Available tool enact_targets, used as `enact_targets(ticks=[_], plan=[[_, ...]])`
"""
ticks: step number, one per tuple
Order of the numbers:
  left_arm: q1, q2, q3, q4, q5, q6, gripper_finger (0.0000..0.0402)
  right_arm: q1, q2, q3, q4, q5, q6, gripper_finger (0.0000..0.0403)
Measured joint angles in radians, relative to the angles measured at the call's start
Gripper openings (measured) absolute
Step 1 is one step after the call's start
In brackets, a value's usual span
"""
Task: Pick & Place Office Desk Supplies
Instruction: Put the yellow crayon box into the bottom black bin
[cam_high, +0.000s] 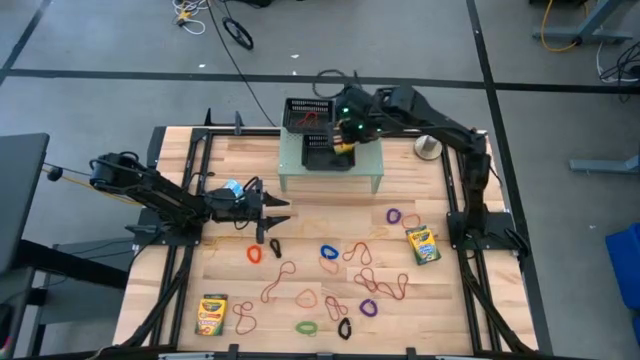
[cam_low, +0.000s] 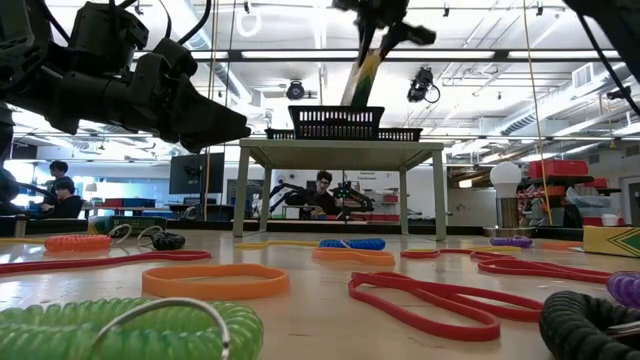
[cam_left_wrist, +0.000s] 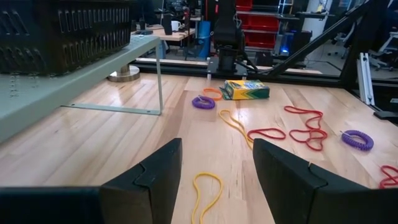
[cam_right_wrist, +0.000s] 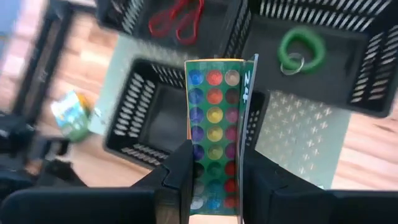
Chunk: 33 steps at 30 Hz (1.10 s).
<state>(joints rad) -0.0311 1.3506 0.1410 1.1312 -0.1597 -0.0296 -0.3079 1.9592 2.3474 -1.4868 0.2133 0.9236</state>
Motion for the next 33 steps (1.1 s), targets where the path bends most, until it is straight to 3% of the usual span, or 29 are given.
enact_targets(ticks=[8, 33], plan=[[0.000, 0.000, 0.000, -0.003, 0.002, 0.000, 0.0204, -0.005, 0.073, 0.001, -0.017, -0.021, -0.020, 0.0098], [0.000, 0.000, 0.000, -0.005, 0.003, -0.005, 0.0204, -0.010, 0.108, 0.001, -0.059, 0.028, -0.015, 0.0112]])
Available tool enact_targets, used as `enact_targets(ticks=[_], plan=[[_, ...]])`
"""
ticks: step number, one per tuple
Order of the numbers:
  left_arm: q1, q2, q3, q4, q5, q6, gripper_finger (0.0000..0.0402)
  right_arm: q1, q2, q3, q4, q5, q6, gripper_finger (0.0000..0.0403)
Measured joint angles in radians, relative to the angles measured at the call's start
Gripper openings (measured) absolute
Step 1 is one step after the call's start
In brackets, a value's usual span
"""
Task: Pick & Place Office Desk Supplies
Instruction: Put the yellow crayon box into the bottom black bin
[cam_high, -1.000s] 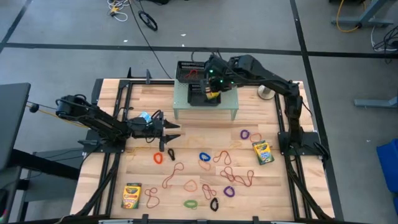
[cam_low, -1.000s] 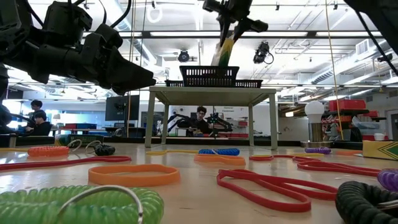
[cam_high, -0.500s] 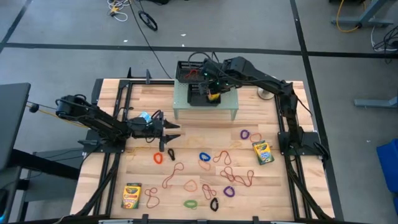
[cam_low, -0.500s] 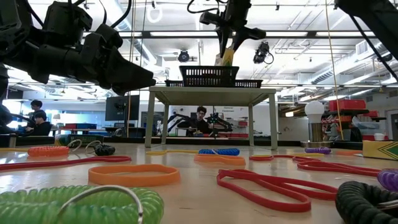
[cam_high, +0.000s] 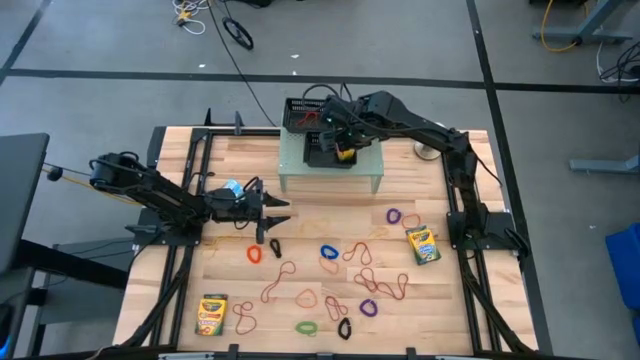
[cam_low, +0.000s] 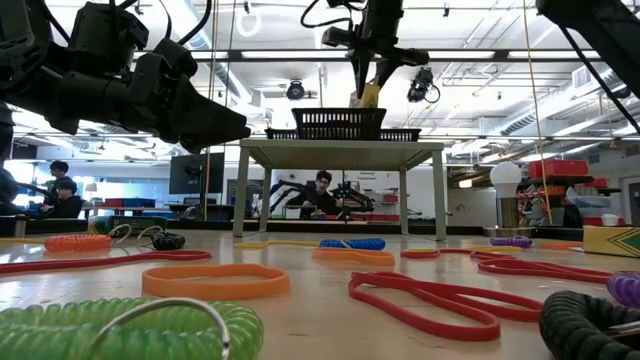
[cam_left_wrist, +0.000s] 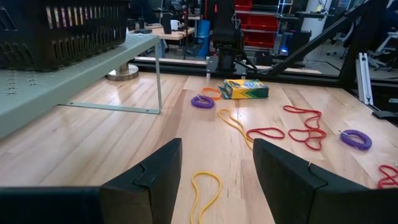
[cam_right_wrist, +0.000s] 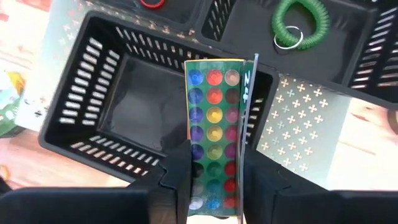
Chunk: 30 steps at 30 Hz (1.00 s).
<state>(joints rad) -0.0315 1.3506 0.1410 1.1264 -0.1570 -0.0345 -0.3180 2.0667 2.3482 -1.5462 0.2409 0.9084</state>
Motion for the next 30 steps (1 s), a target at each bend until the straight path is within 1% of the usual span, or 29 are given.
enact_targets(ticks=[13, 21, 24, 30], plan=[[0.000, 0.000, 0.000, -0.002, 0.000, 0.000, 0.0204, 0.000, 0.000, 0.000, -0.002, -0.024, 0.003, 0.0114], [0.000, 0.000, 0.000, -0.003, 0.000, 0.000, 0.0204, -0.002, 0.000, 0.000, -0.025, -0.023, 0.018, 0.0114], [0.000, 0.000, 0.000, -0.003, 0.000, 0.000, 0.0204, -0.002, 0.000, 0.000, -0.024, -0.005, 0.018, 0.0114], [0.000, 0.000, 0.000, -0.003, 0.000, 0.000, 0.0205, -0.002, 0.000, 0.000, -0.023, 0.000, 0.012, 0.0132]])
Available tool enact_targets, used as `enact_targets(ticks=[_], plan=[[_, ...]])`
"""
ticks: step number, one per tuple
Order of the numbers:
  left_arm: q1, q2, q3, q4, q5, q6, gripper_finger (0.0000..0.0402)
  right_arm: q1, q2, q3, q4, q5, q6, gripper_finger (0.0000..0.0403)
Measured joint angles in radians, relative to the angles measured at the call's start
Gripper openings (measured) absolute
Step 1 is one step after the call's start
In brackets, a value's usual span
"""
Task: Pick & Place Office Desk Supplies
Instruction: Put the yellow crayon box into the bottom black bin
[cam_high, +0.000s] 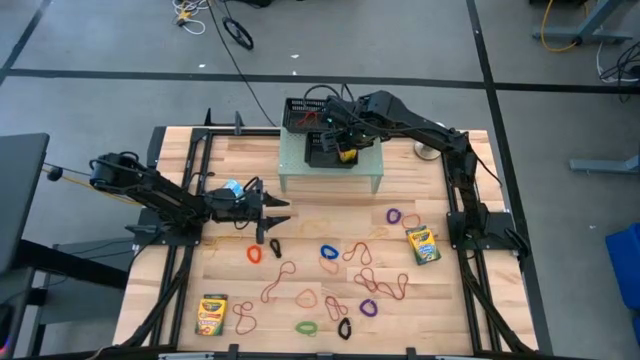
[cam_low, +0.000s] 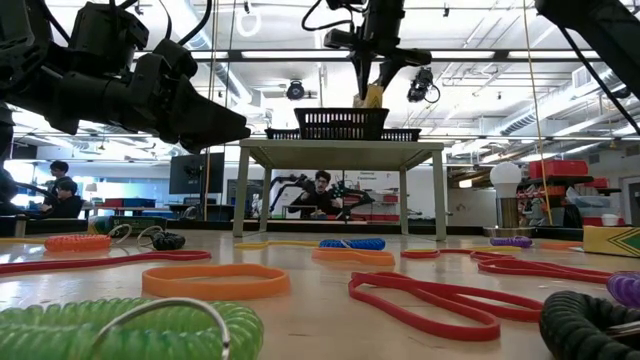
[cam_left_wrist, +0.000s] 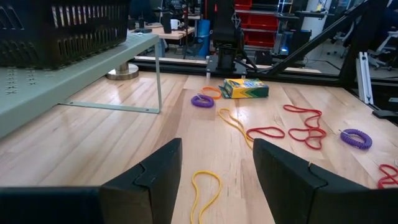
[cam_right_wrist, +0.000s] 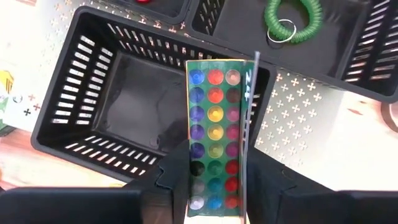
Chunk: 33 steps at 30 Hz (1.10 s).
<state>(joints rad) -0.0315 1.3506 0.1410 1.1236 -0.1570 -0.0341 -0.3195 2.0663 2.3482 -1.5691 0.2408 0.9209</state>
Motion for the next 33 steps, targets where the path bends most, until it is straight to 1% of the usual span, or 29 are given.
enact_targets(ticks=[3, 10, 17, 23, 29, 33], plan=[[0.000, 0.000, 0.000, 0.000, 0.000, 0.000, 0.0205, 0.000, 0.000, 0.000, 0.002, 0.018, -0.002, 0.0147], [0.000, 0.000, 0.000, 0.000, 0.000, 0.000, 0.0205, 0.000, 0.000, 0.000, 0.003, 0.020, -0.002, 0.0176], [0.000, 0.000, 0.000, -0.001, 0.000, 0.000, 0.0205, 0.000, 0.001, 0.000, 0.020, 0.019, -0.010, 0.0184], [0.000, 0.000, 0.000, -0.002, 0.000, 0.000, 0.0205, 0.000, 0.002, 0.000, 0.065, -0.005, -0.033, 0.0165], [0.000, 0.000, 0.000, 0.000, 0.000, -0.003, 0.0205, 0.000, 0.002, 0.000, 0.063, -0.004, -0.017, 0.0131], [0.000, 0.000, 0.000, 0.007, 0.000, -0.003, 0.0205, 0.000, 0.002, 0.000, 0.064, 0.025, 0.017, 0.0107]])
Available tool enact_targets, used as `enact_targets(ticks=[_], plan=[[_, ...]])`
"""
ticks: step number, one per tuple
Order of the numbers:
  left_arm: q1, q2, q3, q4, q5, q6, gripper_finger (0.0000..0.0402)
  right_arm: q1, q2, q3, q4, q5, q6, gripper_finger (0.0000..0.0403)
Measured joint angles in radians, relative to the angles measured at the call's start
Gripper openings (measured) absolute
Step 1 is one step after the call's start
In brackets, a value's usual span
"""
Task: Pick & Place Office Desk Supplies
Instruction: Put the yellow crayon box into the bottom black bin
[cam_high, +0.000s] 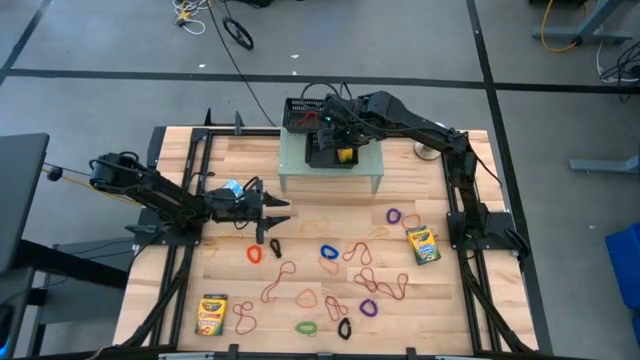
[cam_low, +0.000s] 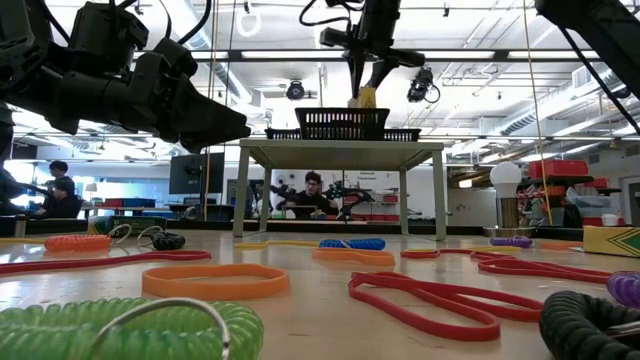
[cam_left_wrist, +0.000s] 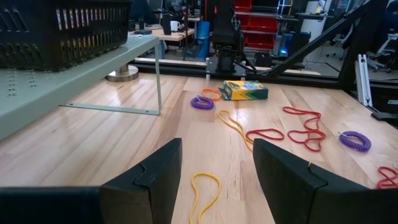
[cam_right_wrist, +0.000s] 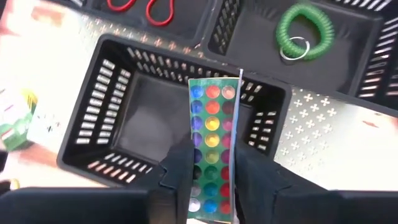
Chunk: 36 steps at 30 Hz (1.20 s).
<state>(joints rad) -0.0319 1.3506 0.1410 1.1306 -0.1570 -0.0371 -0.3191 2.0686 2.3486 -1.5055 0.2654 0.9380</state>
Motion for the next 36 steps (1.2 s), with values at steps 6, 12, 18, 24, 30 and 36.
enact_targets(ticks=[6, 12, 18, 24, 30, 36], plan=[[0.000, 0.000, 0.000, 0.000, 0.000, 0.000, 0.0205, 0.000, 0.000, 0.000, 0.001, 0.015, 0.065, 0.0096], [0.000, 0.000, 0.000, -0.005, 0.000, 0.000, 0.0205, 0.000, 0.000, 0.000, -0.009, 0.026, 0.102, 0.0096], [0.000, 0.000, 0.000, -0.005, 0.000, 0.000, 0.0205, 0.003, 0.000, 0.000, -0.021, 0.061, 0.120, 0.0096], [0.000, 0.000, 0.000, -0.004, 0.000, 0.000, 0.0205, 0.003, -0.001, 0.000, -0.033, 0.064, 0.116, 0.0096], [0.000, 0.000, 0.000, -0.005, 0.000, 0.000, 0.0205, 0.003, -0.002, 0.000, -0.033, 0.064, 0.096, 0.0102], [0.000, 0.000, 0.000, -0.005, -0.010, -0.011, 0.0205, 0.003, -0.002, 0.000, -0.032, 0.073, 0.072, 0.0145]])
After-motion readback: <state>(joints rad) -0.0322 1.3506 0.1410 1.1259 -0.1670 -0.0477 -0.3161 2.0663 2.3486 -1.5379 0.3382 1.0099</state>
